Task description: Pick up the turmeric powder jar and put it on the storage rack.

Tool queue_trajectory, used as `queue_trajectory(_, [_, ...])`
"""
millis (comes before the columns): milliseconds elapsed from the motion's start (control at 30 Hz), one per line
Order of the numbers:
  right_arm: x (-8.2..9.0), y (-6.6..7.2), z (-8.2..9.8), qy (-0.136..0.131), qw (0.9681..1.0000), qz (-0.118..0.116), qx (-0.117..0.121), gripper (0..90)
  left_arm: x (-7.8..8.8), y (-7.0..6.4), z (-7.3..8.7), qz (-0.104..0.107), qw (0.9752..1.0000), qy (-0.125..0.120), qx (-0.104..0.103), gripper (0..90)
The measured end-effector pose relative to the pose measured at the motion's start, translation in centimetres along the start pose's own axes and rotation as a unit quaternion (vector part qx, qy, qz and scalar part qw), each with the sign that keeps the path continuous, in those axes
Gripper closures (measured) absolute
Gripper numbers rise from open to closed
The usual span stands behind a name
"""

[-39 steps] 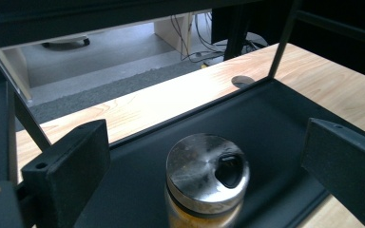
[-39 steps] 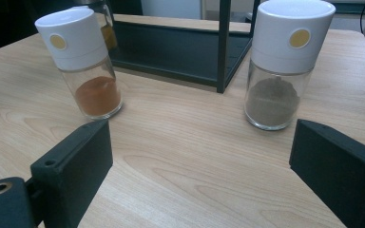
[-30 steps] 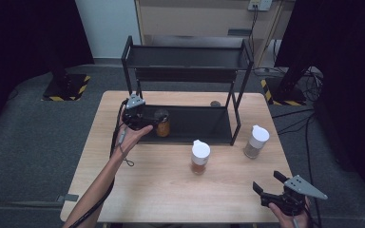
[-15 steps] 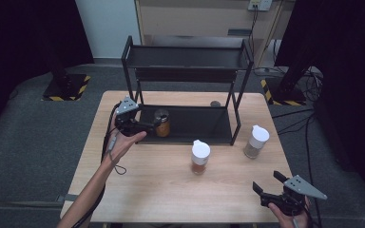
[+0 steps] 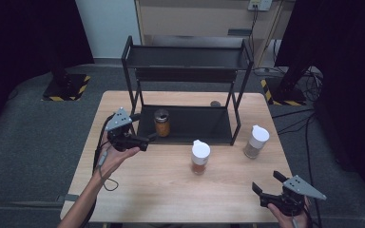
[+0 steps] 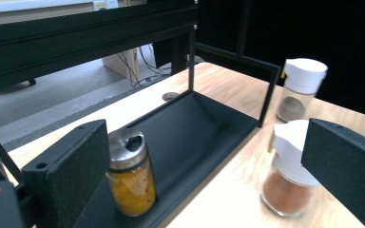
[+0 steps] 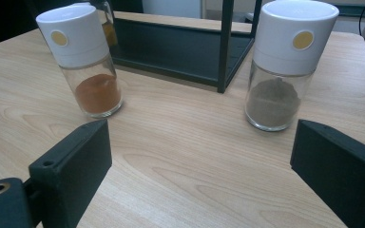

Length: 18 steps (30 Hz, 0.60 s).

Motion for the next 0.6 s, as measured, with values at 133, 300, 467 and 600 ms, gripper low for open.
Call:
queue_trajectory(133, [0.0,0.0,0.0,0.0,1.0,-0.002,0.002,5.7,1.3,-0.7,0.9,0.0,1.0,-0.009,0.001,1.5])
queue_trajectory(300, [-0.1,0.2,-0.1,0.0,1.0,-0.002,0.005,5.0,2.5,-1.4,2.1,0.003,0.9998,-0.02,0.002,1.5])
queue_trajectory(467, [-0.1,0.2,-0.1,-0.001,1.0,-0.003,0.009,4.3,3.3,-2.2,3.6,0.001,0.9999,-0.015,-0.007,1.5])
queue_trajectory(600, [-0.1,0.4,-0.1,-0.001,0.9999,-0.003,0.013,3.9,3.8,-2.7,4.8,-0.001,0.9999,-0.012,-0.009,1.5])
Point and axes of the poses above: each handheld gripper's, and its own axes: x roughly backward along the jaws, z roughly out of its underside, y roughly to its left, the point moved 9 cm from there along -x, roughly forward along the jaws, and after that the axes turned 9 degrees about y, right-handed, at the moved point
